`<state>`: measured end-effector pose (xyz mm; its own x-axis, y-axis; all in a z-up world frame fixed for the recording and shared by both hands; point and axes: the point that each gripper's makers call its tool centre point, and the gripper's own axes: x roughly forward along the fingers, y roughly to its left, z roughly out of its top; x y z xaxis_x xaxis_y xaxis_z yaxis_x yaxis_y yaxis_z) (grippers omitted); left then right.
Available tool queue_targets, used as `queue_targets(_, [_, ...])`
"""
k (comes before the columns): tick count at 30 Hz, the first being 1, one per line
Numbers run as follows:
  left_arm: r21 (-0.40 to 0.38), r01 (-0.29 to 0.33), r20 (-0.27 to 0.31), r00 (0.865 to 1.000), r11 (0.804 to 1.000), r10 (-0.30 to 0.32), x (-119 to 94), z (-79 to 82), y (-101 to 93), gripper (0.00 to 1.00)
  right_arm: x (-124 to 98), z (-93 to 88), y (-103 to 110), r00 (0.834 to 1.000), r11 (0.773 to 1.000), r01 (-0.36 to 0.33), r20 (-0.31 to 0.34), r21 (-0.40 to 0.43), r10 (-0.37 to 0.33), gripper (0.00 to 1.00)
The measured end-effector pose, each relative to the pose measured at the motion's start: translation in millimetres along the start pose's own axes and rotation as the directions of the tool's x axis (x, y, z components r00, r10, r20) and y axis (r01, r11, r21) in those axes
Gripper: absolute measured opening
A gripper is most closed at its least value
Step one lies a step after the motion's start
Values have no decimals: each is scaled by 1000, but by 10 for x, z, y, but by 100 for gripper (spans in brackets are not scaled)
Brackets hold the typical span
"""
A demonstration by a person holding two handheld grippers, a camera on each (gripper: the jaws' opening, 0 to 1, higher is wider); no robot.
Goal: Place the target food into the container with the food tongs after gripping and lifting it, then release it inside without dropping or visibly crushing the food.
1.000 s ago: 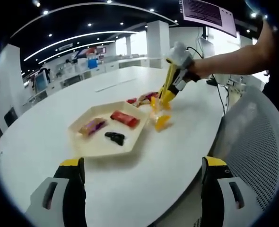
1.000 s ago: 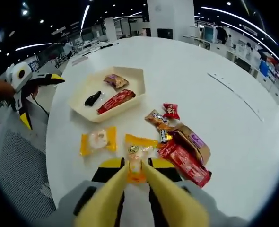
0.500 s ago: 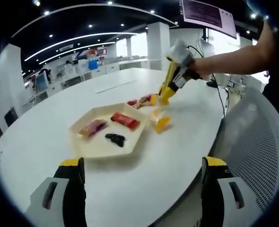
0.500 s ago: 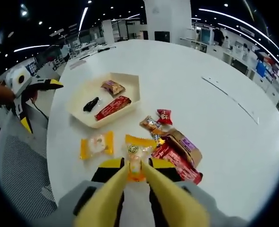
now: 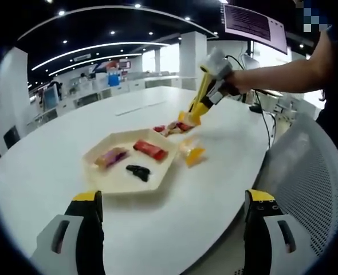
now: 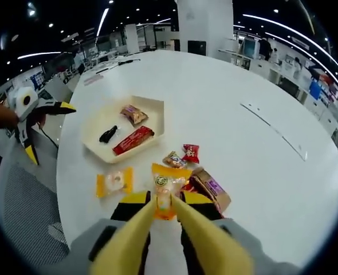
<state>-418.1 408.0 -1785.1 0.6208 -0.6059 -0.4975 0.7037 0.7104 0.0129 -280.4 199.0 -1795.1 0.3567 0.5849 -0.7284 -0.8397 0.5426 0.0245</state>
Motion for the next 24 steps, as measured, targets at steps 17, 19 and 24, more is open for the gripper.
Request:
queue_targets(17, [2, -3, 8, 1000, 1000, 3, -9, 20, 2, 100, -211, 352, -160, 1000, 999, 12, -15, -41, -13, 19])
queue_targets(19, [7, 1, 6, 1000, 1000, -1, -2, 17, -4, 100, -210, 381, -154, 1000, 999, 11, -14, -46, -11, 19])
queue_targets(24, [7, -3, 9, 1000, 1000, 3, -4, 16, 5, 100, -187, 438, -118, 1000, 998, 8, -16, -66, -9, 19])
